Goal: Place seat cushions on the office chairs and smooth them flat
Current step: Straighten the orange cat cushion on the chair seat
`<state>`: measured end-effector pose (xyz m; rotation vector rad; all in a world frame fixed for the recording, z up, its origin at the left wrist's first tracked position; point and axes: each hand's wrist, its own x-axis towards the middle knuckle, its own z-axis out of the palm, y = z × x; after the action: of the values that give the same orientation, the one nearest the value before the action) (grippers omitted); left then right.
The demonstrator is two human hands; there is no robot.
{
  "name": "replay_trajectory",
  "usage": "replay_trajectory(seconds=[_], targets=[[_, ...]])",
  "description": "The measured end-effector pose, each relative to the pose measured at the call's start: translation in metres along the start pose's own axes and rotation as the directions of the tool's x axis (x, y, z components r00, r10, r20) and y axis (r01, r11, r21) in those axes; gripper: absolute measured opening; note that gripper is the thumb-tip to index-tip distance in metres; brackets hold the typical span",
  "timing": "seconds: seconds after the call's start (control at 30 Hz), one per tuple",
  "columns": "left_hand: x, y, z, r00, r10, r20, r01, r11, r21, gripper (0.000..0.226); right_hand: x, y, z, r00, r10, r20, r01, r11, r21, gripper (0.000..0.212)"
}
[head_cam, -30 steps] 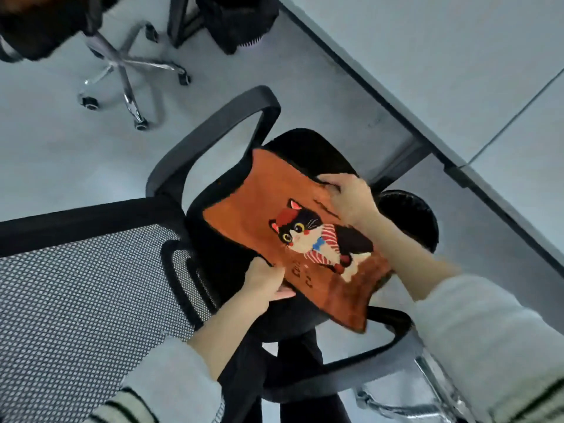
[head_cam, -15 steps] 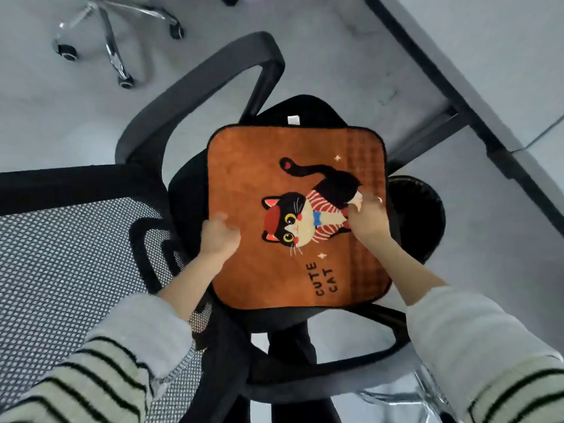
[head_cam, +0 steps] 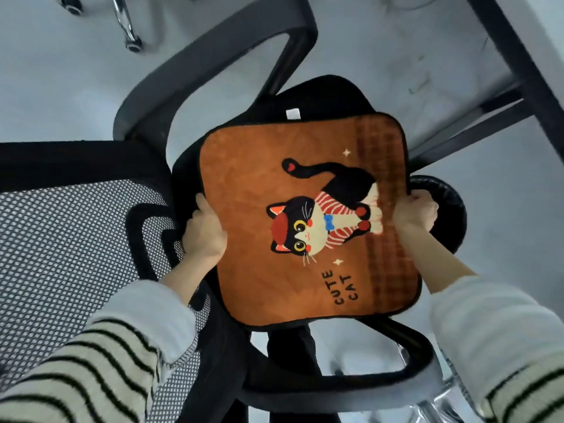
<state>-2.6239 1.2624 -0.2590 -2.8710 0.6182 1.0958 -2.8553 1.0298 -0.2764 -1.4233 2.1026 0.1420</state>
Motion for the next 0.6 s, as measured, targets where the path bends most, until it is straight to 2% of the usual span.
replay_trajectory(seconds=[0.13, 0.2, 0.3, 0.47, 0.6], targets=[[-0.029, -0.005, 0.012, 0.967, -0.211, 0.141, 0.225, 0.97, -0.091, 0.069, -0.009, -0.041, -0.007, 0.988, -0.154, 0.002, 0.154, 0.988, 0.031, 0.036], [-0.031, -0.006, 0.016, 0.954, -0.254, 0.156, 0.277, 0.949, -0.149, 0.062, -0.009, -0.058, -0.007, 0.977, -0.211, -0.004, 0.211, 0.977, 0.028, 0.035], [-0.026, -0.007, 0.014, 0.952, -0.274, 0.137, 0.295, 0.94, -0.171, 0.051, -0.003, -0.071, -0.003, 0.966, -0.257, -0.02, 0.258, 0.966, 0.015, 0.037], [-0.022, -0.01, 0.013, 0.964, -0.25, 0.091, 0.262, 0.952, -0.16, 0.057, 0.006, -0.068, 0.003, 0.967, -0.252, -0.047, 0.253, 0.967, 0.026, 0.037], [-0.019, -0.009, 0.014, 0.957, -0.276, 0.086, 0.287, 0.942, -0.175, 0.054, 0.014, -0.061, 0.004, 0.968, -0.239, 0.08, 0.243, 0.969, -0.045, 0.042]])
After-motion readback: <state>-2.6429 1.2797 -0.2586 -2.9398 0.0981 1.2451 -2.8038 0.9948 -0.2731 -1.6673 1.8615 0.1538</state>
